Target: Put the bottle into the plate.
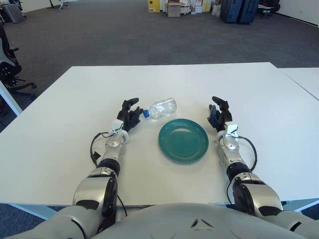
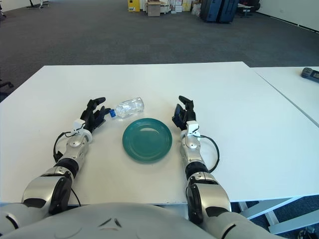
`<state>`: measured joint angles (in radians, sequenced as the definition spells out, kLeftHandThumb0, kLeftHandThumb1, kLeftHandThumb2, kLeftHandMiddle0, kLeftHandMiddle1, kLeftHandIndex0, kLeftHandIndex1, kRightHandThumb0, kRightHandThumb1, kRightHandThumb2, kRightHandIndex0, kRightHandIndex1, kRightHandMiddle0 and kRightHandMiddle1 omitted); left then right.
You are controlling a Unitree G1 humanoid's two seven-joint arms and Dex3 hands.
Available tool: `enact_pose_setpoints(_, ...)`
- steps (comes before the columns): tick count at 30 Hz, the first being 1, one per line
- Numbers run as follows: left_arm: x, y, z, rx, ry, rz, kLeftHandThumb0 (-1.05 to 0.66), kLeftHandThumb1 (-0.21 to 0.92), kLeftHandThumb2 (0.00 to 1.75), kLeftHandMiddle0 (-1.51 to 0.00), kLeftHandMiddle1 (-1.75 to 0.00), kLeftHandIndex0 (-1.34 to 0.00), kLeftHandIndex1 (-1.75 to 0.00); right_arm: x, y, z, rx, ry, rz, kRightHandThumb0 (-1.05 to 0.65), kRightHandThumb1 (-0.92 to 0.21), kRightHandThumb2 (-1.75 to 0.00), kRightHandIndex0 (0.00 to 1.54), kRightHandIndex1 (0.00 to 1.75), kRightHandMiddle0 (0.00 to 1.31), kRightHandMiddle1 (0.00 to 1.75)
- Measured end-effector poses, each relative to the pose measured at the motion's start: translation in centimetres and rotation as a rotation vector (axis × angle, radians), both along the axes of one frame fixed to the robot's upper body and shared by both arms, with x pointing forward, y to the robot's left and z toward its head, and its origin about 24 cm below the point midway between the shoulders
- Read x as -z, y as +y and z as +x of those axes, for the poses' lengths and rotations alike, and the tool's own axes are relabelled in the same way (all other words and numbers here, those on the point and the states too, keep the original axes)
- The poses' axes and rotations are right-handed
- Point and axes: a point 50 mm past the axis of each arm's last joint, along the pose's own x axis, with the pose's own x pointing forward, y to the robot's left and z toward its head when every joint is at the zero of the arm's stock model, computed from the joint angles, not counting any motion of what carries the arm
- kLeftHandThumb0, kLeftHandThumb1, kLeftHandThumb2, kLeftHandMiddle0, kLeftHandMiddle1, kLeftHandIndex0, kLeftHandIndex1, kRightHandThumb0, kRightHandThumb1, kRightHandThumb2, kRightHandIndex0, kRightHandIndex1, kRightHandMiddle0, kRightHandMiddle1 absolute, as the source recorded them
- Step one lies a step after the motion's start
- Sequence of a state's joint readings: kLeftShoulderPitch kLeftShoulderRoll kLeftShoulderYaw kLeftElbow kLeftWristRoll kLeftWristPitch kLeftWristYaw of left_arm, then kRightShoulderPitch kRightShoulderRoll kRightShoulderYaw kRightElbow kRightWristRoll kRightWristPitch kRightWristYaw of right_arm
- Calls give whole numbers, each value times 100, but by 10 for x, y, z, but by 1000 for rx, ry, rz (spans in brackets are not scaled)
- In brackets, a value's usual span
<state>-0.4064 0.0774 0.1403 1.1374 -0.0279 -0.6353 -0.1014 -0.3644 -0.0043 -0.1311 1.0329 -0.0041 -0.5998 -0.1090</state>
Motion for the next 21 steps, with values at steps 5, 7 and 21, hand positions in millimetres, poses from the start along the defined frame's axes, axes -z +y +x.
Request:
enact_pose_setpoints(5,0,1,0,-12,0,-11,-63,92,64,-51,-74,-20,-109,0,0,0,-2,0,3,-67,-92,-85,42,1,0,84)
enact_pose_setpoints(7,0,1,0,-19,0,-16,-62,92,63,-52,-74,-21,-110,0,0,0,-2,0,5,-67,-92,-85,42,1,0,84)
enact_pose_setpoints(21,-4,-1,6,-94,-11,-58,-55,92,57,-54,-83,-24,-113,2,-1,-1,2,9,12,-68,-92,-87,43,1,0,85)
